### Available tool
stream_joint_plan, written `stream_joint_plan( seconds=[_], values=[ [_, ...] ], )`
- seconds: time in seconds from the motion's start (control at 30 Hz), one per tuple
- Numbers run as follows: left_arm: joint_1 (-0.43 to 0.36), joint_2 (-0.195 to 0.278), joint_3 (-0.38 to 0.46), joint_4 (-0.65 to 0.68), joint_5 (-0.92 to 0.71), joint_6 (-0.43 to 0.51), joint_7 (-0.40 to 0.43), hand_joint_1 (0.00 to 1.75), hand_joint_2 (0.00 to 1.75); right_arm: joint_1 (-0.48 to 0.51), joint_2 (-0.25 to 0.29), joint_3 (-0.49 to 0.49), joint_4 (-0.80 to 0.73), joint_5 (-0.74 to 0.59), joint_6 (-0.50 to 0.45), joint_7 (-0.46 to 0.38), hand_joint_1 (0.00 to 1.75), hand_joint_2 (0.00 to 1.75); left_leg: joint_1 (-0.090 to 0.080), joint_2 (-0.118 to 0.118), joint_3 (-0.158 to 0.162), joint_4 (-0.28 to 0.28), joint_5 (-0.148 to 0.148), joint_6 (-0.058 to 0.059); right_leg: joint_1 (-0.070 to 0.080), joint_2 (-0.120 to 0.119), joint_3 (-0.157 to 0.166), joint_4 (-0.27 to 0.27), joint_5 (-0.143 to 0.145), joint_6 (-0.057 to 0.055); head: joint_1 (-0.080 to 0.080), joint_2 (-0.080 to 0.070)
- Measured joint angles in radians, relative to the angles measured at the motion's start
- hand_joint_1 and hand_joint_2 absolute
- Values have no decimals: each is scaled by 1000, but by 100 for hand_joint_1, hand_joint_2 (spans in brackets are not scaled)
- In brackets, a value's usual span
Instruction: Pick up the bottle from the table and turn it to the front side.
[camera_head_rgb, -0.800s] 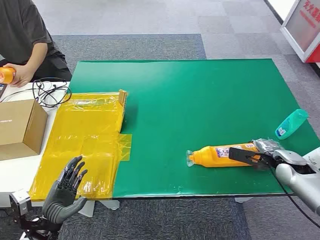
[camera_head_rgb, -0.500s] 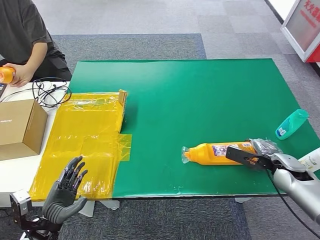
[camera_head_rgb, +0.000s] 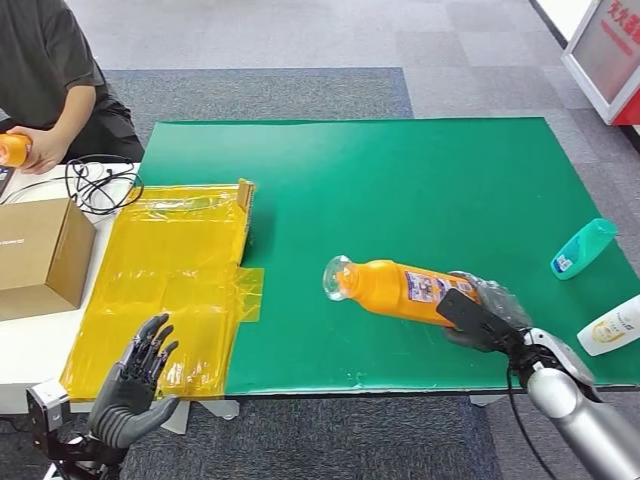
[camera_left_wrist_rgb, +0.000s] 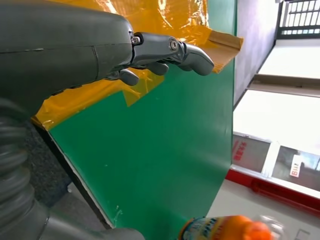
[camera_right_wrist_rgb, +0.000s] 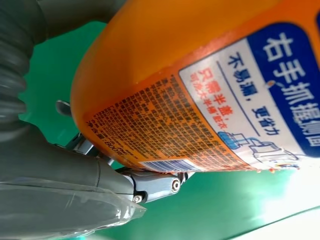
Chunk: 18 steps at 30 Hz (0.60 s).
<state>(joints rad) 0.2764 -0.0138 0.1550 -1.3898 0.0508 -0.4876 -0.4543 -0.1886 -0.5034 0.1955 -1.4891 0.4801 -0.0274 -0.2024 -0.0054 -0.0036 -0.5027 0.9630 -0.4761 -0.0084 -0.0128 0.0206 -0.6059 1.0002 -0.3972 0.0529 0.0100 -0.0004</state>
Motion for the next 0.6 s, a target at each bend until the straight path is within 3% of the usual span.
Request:
stream_joint_plan(
  seconds=[0.23,0.43,0.6],
  values=[
    [-30,0,-70,-28,-9,42,-5,0,175,34,182,-29,-71,-141,0,1,175,175,0,0,1,0,1,-2,0,0,0,0,0,0,0,0],
    [-42,8,-115,-45,-20,59,-5,0,175,35,243,-30,-80,-165,-4,4,175,175,0,0,1,0,1,-2,0,0,0,0,0,0,0,0],
    [-103,21,-204,-69,-68,114,40,0,175,26,328,-14,-70,-167,-52,11,175,175,0,0,1,0,2,-2,0,0,0,0,1,-1,0,0]
  ],
)
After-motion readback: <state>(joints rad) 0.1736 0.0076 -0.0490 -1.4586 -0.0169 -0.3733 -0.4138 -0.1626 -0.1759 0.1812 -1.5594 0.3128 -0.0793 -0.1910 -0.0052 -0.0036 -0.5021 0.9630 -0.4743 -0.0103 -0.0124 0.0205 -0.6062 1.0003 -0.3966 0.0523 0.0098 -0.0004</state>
